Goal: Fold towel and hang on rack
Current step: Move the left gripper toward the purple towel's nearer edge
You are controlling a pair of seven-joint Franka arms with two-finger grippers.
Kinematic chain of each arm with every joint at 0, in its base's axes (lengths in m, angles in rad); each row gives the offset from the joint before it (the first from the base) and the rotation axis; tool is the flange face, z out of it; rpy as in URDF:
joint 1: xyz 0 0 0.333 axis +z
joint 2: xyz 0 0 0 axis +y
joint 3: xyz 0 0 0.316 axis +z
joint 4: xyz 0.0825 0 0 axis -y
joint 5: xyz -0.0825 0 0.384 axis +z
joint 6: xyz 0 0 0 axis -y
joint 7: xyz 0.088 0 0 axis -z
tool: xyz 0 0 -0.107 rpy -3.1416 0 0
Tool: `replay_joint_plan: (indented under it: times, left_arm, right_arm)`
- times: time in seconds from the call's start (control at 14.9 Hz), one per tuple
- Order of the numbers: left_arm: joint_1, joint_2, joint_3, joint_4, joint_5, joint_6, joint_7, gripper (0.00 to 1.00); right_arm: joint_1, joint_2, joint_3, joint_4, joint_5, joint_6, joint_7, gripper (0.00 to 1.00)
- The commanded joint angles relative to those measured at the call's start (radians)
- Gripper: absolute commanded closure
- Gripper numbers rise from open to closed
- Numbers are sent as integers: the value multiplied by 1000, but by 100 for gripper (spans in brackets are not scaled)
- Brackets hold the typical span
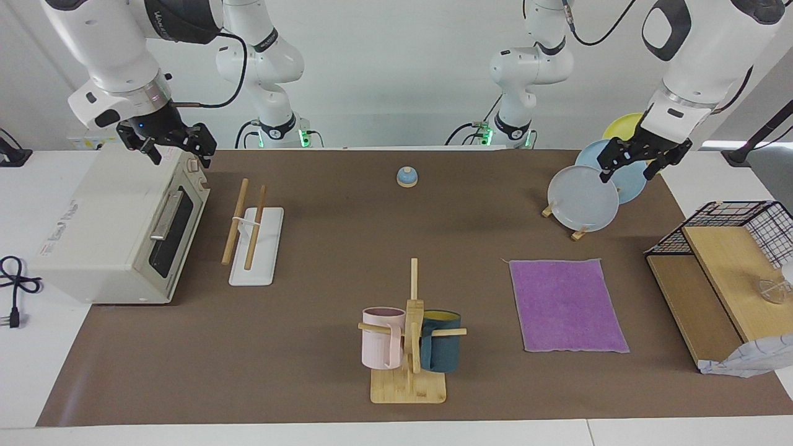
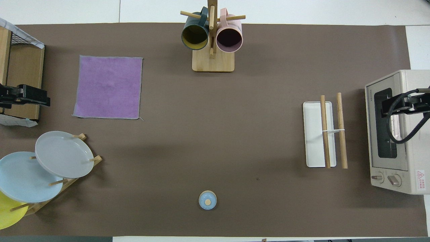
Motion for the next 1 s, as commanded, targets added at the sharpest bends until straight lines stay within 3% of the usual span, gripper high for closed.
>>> replay_joint_plan:
  times: [0.0,0.47,0.6,0.8,0.94]
  left_arm:
    - [-10,-22,-1,-15,18,-2,4,0]
    - [-9,-22,-3,-15,18,-4,-4,0]
    - [2,-46,-2,-65,16,11,-22,0]
    - [28,-48,3,-182,12,153,-9,0]
    - [54,0,3,-254,7,292,-9,0]
  right_arm:
    - [-10,-11,2,-15,14,10,-12,0]
    - [-9,-11,2,-15,14,10,-12,0]
    - [-9,-11,2,-15,14,10,-10,0]
    - [-9,-11,2,-15,14,10,-12,0]
    - [-10,-11,2,-15,14,10,-12,0]
